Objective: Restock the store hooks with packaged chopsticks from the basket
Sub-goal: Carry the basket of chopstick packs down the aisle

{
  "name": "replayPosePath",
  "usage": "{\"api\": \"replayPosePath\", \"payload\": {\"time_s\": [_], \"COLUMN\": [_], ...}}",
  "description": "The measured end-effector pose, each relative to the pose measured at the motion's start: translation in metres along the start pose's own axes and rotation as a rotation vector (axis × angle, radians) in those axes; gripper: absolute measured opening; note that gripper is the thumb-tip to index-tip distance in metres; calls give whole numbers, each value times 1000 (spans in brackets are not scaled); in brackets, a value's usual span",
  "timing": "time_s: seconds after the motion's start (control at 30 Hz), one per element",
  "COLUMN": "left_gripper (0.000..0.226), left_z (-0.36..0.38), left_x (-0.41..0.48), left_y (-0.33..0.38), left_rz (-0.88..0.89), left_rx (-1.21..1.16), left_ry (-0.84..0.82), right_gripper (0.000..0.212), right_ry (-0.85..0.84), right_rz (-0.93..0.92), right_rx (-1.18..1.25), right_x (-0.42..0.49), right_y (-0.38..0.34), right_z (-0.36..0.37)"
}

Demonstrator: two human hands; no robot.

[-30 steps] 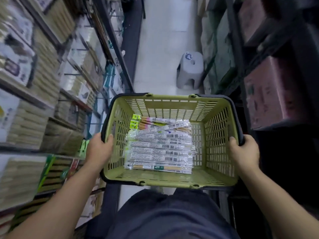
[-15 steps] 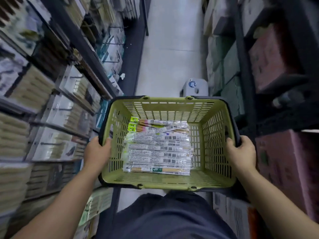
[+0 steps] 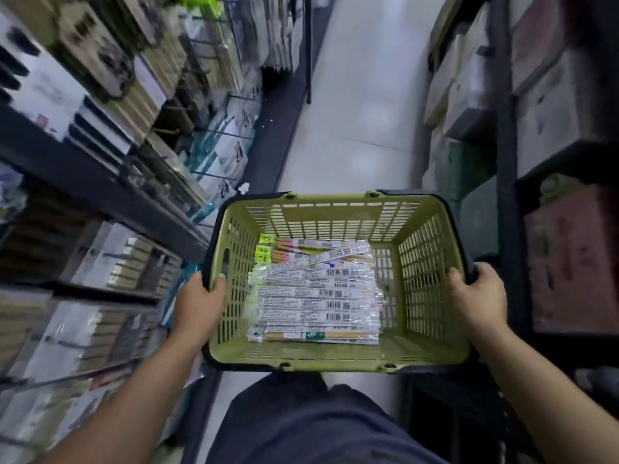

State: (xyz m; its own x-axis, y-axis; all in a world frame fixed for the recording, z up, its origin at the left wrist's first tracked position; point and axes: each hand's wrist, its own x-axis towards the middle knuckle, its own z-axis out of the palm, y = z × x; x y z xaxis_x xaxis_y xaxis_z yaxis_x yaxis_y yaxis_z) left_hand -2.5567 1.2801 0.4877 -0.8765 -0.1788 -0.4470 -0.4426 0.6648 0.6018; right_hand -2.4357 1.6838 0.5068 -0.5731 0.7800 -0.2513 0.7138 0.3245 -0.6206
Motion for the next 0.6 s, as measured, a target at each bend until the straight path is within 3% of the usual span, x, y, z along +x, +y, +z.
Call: {"api": "replayPosePath", "payload": {"time_s": [0.23, 0.47, 0.6], "left_gripper": [29, 27, 27], "left_z": [9, 17, 35], "left_x": [79, 136, 162], "left_y": [60, 93, 107], "left_rz": [-124, -264, -326], "left_rx": [-22, -157, -188], "left_ry": [82, 186, 282], "right_gripper": [19, 27, 20], "right_ry": [-85, -315, -455], "right_rz": [-93, -211, -256], "right_rx": [-52, -92, -164], "right_x": [124, 234, 307], "right_y": [-99, -204, -252], "right_z": [34, 82, 133]}}
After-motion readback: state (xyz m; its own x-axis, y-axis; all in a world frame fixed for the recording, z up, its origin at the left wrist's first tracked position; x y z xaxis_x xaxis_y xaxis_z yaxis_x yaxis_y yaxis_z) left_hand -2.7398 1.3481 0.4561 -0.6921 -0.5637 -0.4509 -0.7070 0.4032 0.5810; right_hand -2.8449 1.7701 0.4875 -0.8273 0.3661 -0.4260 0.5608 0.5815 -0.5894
